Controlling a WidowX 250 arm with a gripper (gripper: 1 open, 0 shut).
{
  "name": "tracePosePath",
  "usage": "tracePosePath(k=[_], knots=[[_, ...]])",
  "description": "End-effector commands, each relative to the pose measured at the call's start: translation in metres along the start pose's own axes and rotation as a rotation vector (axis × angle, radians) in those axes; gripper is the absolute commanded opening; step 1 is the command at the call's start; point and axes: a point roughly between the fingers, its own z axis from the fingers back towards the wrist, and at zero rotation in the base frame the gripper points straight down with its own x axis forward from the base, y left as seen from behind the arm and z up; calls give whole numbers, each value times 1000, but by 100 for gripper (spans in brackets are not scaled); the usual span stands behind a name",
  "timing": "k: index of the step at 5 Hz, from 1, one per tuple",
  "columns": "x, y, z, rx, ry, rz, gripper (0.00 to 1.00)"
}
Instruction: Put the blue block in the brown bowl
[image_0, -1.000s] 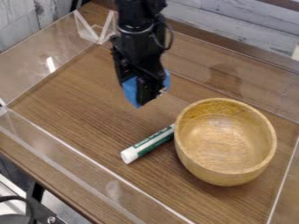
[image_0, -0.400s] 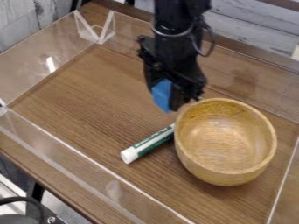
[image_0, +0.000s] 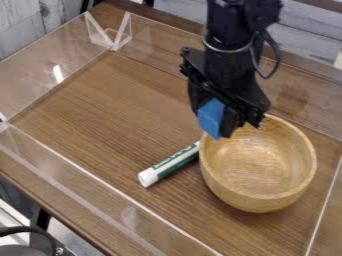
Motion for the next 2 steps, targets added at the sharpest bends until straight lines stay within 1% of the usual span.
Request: tracePosePath(k=[1,2], knots=[[9,-9,14,0,-60,11,0],[9,-18,14,-4,-62,10,0]])
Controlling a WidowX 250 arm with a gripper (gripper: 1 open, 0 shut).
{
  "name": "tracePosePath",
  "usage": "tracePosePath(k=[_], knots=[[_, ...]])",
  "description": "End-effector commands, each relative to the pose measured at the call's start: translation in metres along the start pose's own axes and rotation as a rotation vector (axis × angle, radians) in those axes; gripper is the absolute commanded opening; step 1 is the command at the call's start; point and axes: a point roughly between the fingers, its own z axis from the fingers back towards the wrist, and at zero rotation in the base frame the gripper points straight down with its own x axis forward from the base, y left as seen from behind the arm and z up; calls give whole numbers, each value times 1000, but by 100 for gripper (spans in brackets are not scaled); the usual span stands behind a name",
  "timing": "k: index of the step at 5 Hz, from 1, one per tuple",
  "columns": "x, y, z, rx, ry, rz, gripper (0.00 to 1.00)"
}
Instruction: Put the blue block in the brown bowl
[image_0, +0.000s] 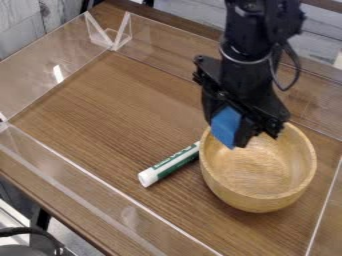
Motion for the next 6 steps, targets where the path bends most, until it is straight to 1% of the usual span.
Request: tracePosePath(k=[1,3,6], knots=[[6,-8,10,-7,-60,-1,0],[3,-18,-3,-10,-75,7,0],[1,-18,-13,-33,-80,22,0]])
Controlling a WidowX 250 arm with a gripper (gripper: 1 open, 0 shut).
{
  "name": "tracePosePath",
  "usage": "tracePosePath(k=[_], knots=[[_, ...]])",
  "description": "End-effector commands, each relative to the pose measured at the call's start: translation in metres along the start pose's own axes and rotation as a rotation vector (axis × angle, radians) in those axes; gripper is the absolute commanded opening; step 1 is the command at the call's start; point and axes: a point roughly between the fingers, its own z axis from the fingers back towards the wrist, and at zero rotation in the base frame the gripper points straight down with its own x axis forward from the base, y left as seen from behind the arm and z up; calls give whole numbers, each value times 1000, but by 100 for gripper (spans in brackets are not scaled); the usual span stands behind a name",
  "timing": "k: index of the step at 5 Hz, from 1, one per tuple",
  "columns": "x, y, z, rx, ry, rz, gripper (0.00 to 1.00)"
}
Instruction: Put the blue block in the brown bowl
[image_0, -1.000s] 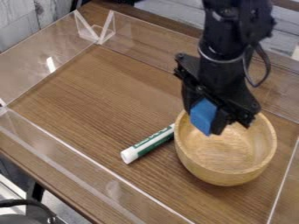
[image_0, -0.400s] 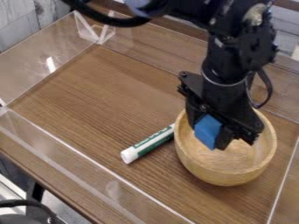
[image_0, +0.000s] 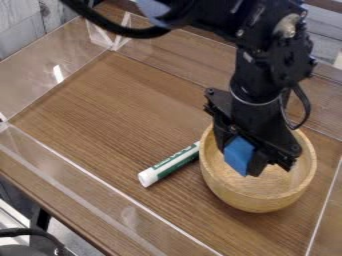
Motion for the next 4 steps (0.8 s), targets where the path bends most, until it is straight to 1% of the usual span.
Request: tracePosePath(k=[1,4], knots=[[8,2,6,-5,-38,3,0],[9,4,3,-4,-44,6,0]])
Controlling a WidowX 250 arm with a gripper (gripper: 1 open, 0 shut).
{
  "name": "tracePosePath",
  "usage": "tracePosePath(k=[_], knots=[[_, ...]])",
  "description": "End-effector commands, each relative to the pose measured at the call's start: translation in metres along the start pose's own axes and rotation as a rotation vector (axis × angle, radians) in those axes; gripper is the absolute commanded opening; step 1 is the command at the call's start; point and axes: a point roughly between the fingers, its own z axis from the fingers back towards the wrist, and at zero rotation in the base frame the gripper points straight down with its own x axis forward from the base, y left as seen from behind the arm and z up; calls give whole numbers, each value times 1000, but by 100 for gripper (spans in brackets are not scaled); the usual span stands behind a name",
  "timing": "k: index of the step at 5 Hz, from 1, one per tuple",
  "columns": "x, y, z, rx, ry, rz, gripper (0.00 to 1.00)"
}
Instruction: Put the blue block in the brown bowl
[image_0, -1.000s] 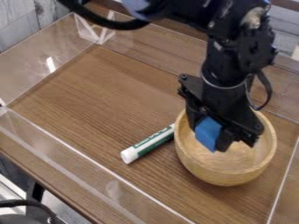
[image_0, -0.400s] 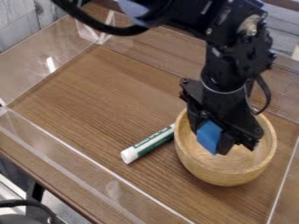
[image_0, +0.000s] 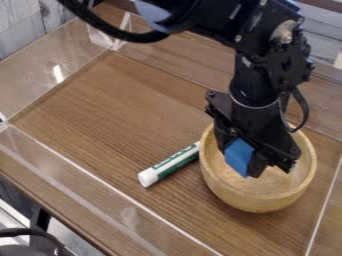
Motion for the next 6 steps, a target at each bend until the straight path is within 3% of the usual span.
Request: tracePosePath(k=[1,6], knots=[[7,-2,7,-8,-29,23,100],[13,-3,26,-66,1,108,100]])
